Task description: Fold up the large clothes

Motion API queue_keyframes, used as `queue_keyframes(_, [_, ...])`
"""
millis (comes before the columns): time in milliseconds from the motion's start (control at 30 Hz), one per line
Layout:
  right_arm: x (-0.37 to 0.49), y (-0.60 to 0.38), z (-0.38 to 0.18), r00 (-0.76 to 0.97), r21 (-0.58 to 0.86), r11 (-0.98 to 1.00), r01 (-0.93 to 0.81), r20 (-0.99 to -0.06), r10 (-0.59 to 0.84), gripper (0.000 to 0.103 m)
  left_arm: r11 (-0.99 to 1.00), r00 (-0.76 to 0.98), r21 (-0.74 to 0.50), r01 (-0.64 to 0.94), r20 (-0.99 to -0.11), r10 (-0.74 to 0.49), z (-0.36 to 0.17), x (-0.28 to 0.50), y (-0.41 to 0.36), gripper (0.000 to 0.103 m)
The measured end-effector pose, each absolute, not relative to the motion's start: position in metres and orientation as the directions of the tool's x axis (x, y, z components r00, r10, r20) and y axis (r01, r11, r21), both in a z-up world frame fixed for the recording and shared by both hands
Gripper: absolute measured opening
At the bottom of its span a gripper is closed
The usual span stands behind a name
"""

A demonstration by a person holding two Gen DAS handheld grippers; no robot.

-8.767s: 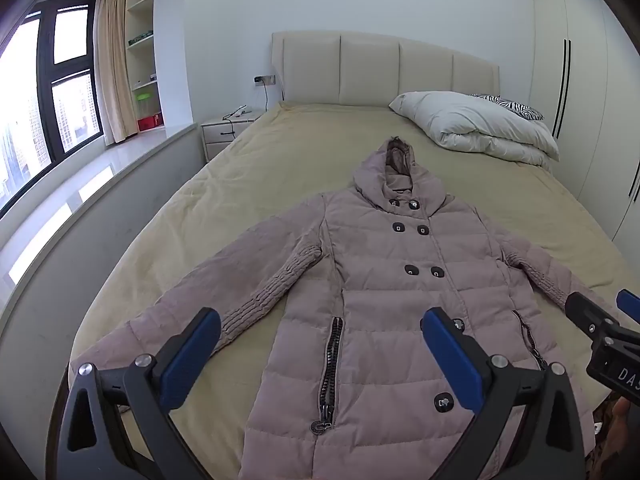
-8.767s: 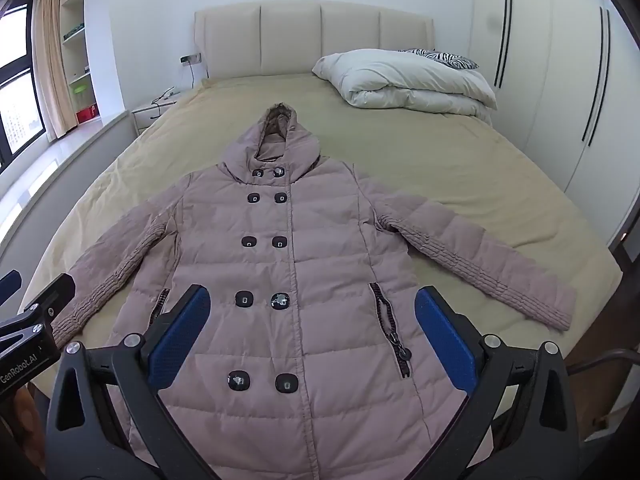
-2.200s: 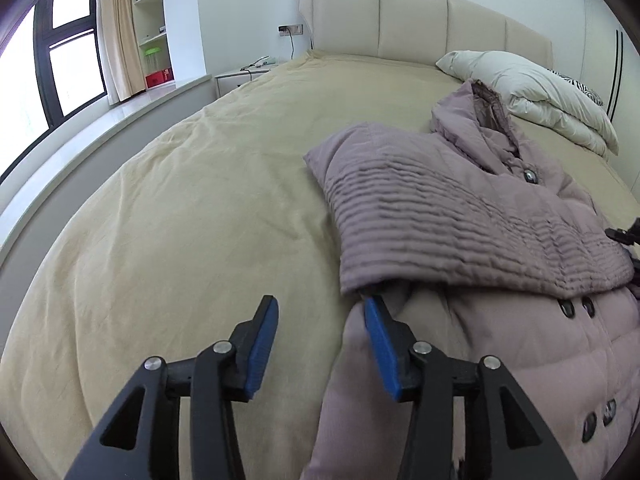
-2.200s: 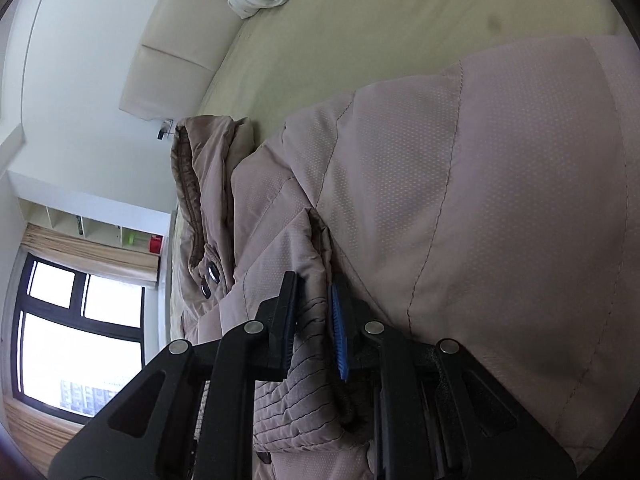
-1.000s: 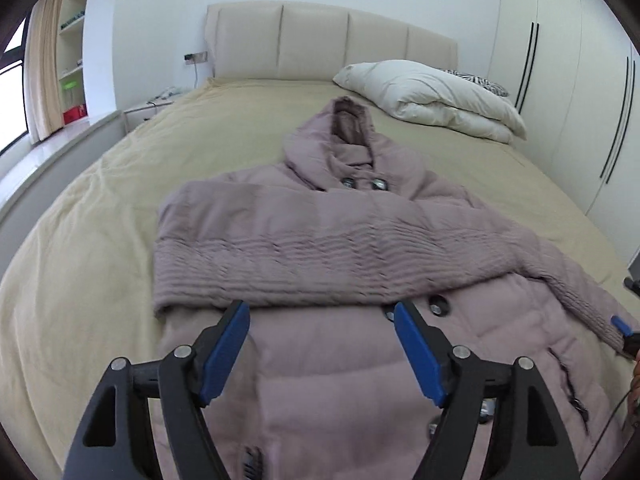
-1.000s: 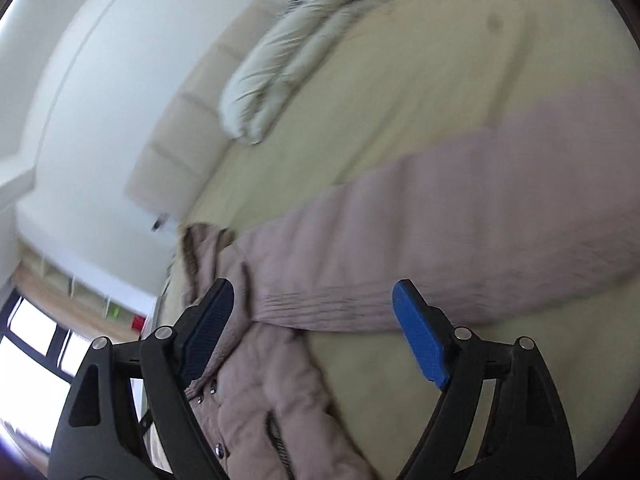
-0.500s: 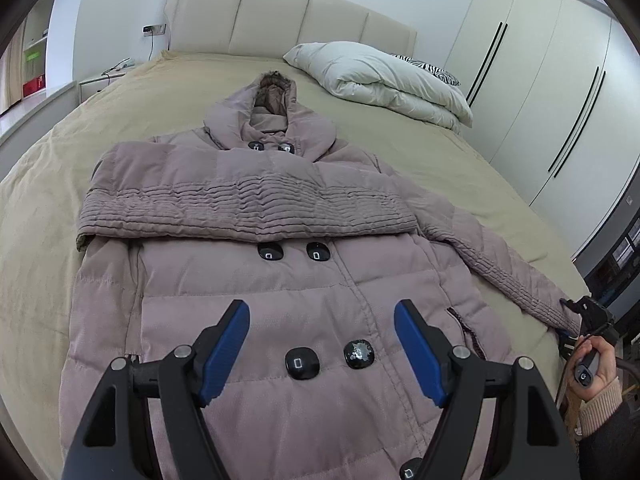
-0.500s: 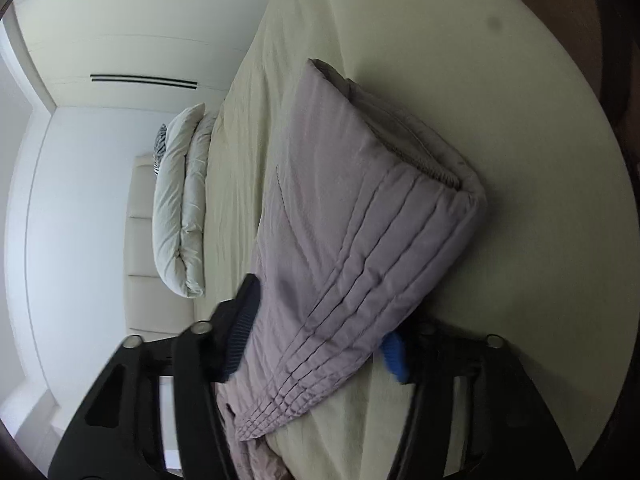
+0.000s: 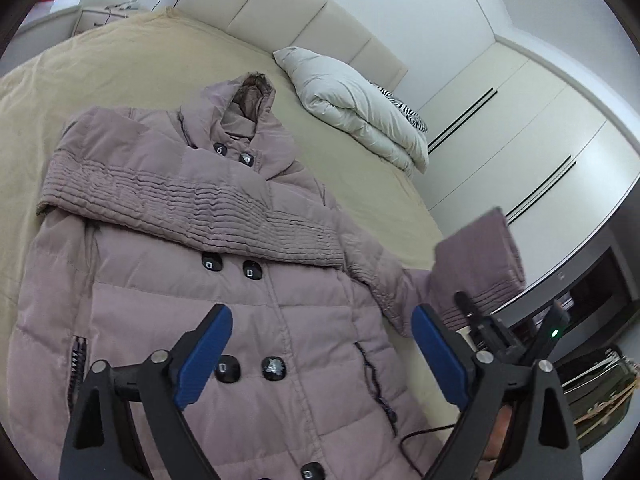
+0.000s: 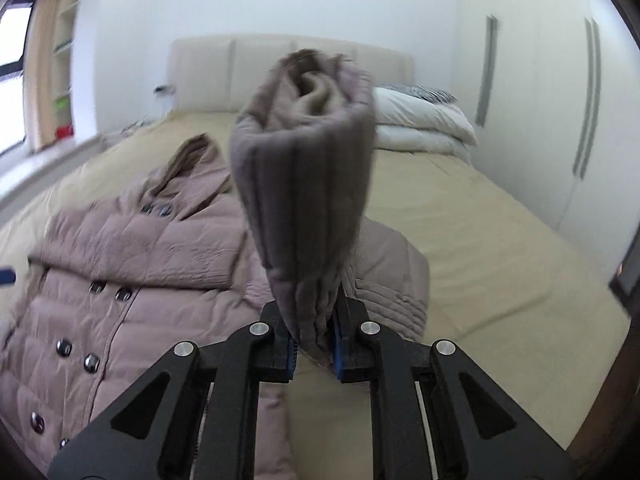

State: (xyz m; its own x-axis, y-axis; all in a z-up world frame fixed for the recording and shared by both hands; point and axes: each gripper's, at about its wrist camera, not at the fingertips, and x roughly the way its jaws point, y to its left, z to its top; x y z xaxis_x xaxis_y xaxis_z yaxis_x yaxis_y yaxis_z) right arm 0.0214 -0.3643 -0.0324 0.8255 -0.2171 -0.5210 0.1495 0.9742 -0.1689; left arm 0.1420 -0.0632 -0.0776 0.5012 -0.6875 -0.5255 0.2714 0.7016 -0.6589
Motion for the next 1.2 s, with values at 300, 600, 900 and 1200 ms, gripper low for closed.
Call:
queue_keyframes(300, [0.008, -0.215, -0.07, 0.818, -0.364, 0.924, -0.114, -0.563, -0.121, 0.011, 0.464, 0.346, -0.883, 0.067, -0.416, -0.841, -0.117, 0.174, -0.049, 0.102])
queue_keyframes(600, [0.003, -0.166, -0.113, 0.809, -0.462, 0.864, -0.201, -0.576, -0.12, 0.011, 0.411, 0.276, -0.912, -0.016, -0.399, -0.875, -0.138, 0.207, -0.052, 0.102])
queue_keyframes(900, [0.023, -0.163, -0.131, 0.793, -0.396, 0.891, -0.224, -0.605, -0.069, 0.017, 0.452, 0.175, -0.892, 0.02, -0.442, -0.88, -0.135, 0.228, -0.073, 0.02])
queue_keyframes(1200, [0.025, -0.28, -0.098, 0.78, 0.328, 0.941, -0.088, -0.565, 0.27, 0.079, 0.527, 0.418, -0.822, 0.216, -0.41, -0.811, -0.023, 0.28, -0.022, 0.018])
